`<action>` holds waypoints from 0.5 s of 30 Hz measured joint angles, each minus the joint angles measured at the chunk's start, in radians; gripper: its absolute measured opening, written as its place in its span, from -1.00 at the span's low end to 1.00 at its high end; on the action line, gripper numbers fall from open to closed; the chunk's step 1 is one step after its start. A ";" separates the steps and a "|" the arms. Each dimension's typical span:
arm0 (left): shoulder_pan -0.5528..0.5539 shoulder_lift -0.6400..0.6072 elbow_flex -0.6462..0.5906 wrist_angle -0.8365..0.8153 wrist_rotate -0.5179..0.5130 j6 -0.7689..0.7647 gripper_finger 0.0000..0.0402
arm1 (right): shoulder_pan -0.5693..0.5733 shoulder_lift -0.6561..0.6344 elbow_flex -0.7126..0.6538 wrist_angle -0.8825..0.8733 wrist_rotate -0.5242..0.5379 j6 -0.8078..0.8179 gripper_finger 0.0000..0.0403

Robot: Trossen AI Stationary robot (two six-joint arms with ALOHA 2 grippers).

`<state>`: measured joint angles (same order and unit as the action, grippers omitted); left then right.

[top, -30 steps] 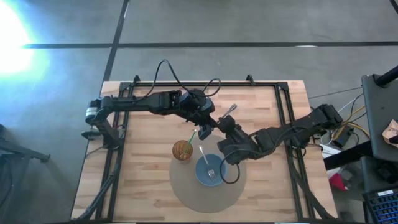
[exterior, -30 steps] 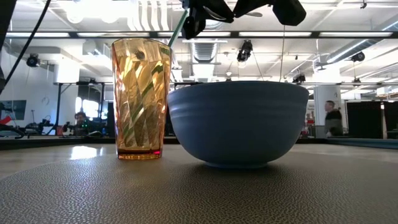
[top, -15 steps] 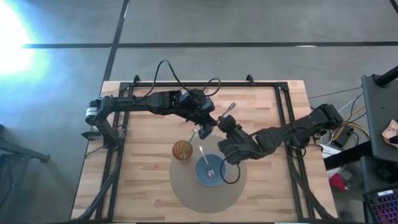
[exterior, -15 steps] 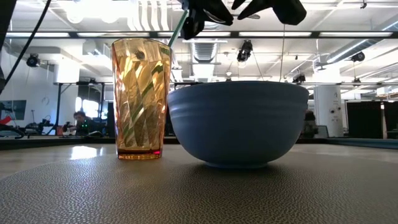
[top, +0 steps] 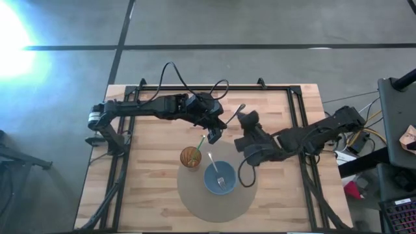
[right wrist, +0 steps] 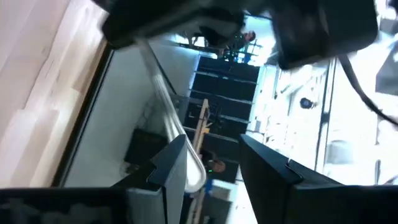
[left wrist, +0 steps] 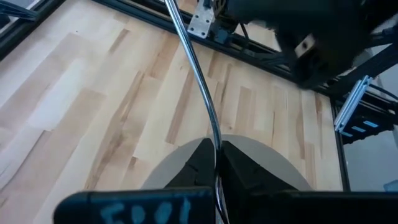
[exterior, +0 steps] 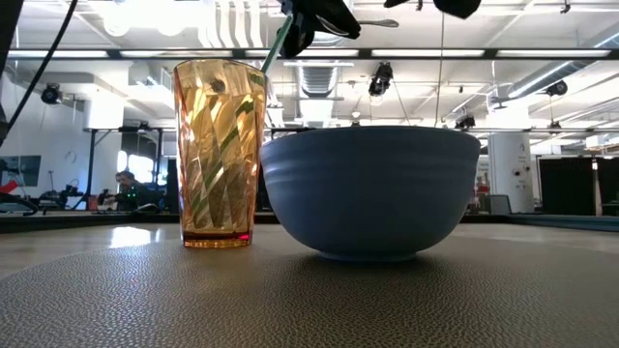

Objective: Pick & Place Utensil
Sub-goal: Put the spoon into the bowl on the place mat

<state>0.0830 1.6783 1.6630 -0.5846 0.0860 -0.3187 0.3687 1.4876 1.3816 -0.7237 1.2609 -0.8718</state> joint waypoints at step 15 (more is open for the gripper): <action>0.000 -0.032 0.002 -0.025 -0.002 0.034 -0.98 | 0.000 -0.187 -0.001 -0.007 -0.002 0.330 -0.30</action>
<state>0.0834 1.6459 1.6650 -0.6093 0.0837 -0.2844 0.3689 1.3008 1.3804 -0.7309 1.2585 -0.5421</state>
